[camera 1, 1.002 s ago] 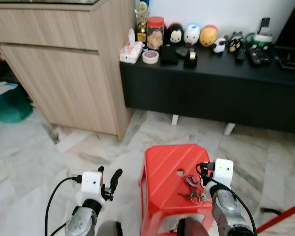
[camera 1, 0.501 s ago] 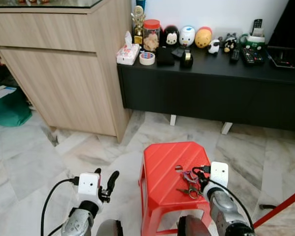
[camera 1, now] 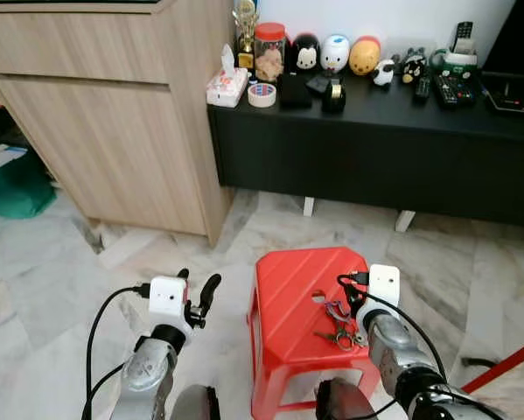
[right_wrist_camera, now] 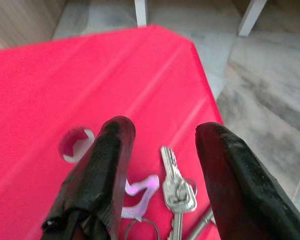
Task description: Hang keys on a hook
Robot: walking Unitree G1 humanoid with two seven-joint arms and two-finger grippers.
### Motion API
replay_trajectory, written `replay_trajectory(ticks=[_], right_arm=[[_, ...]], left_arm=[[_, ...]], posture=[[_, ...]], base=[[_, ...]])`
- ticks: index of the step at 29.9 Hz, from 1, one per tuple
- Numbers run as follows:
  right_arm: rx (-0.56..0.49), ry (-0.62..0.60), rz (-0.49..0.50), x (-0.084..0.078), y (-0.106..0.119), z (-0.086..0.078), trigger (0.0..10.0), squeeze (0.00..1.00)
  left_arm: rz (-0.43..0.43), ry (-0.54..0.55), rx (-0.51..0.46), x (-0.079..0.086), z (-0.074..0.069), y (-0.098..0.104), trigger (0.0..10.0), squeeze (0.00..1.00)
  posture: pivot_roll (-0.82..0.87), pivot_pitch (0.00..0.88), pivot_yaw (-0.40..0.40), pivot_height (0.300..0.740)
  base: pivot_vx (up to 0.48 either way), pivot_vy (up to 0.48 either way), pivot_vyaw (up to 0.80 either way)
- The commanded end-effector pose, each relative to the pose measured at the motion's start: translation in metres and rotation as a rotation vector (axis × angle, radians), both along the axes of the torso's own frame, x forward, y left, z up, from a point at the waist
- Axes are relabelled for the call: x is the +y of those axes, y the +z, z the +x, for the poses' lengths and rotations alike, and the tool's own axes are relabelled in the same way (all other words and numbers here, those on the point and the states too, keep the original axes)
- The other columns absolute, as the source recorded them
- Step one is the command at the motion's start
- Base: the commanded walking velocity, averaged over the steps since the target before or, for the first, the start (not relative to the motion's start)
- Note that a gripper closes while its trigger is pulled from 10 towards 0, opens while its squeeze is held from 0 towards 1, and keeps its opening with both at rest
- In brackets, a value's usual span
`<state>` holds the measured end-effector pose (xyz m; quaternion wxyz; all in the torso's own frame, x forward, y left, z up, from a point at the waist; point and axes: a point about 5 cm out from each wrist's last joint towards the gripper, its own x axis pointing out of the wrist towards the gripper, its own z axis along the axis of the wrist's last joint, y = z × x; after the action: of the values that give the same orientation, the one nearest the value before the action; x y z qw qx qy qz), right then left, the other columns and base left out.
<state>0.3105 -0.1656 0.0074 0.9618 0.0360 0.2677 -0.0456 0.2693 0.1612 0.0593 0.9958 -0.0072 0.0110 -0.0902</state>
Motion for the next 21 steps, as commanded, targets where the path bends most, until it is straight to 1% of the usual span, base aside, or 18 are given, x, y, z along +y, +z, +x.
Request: replay_trajectory(ticks=[1, 3, 8, 11, 14, 21], right_arm=[[0.024, 0.008, -0.007, 0.0, -0.002, -0.001, 10.0, 0.0], [0.021, 0.007, -0.009, -0.001, 0.0, 0.0, 10.0, 0.0], [0.022, 0.006, -0.017, -0.004, 0.001, 0.002, 10.0, 0.0], [0.014, 0.006, -0.016, -0.004, 0.003, 0.004, 10.0, 0.0], [0.0, 0.001, -0.009, -0.003, 0.009, 0.01, 10.0, 0.0], [-0.006, -0.008, -0.004, -0.002, 0.014, 0.014, 10.0, 0.0]], left_arm=[[-0.019, 0.016, 0.007, 0.001, -0.002, 0.001, 10.0, 0.0], [-0.023, 0.014, 0.003, 0.0, -0.003, 0.002, 10.0, 0.0], [-0.041, 0.01, -0.006, -0.007, -0.014, 0.006, 10.0, 0.0], [-0.044, 0.009, -0.008, -0.008, -0.018, 0.008, 10.0, 0.0], [-0.045, 0.02, -0.004, -0.005, -0.023, 0.011, 10.0, 0.0], [-0.039, 0.034, 0.012, -0.003, -0.033, 0.012, 10.0, 0.0]], posture=[[0.1, 0.177, -0.01, 0.623], [0.11, 0.187, -0.011, 0.623], [0.11, 0.237, -0.014, 0.623], [0.12, 0.248, -0.016, 0.623], [0.13, 0.265, -0.02, 0.623], [0.14, 0.287, -0.023, 0.623]], base=[[0.0, 0.0, 0.0], [0.0, 0.0, 0.0], [0.0, 0.0, 0.0], [0.0, 0.0, 0.0], [0.0, 0.0, 0.0], [0.0, 0.0, 0.0]])
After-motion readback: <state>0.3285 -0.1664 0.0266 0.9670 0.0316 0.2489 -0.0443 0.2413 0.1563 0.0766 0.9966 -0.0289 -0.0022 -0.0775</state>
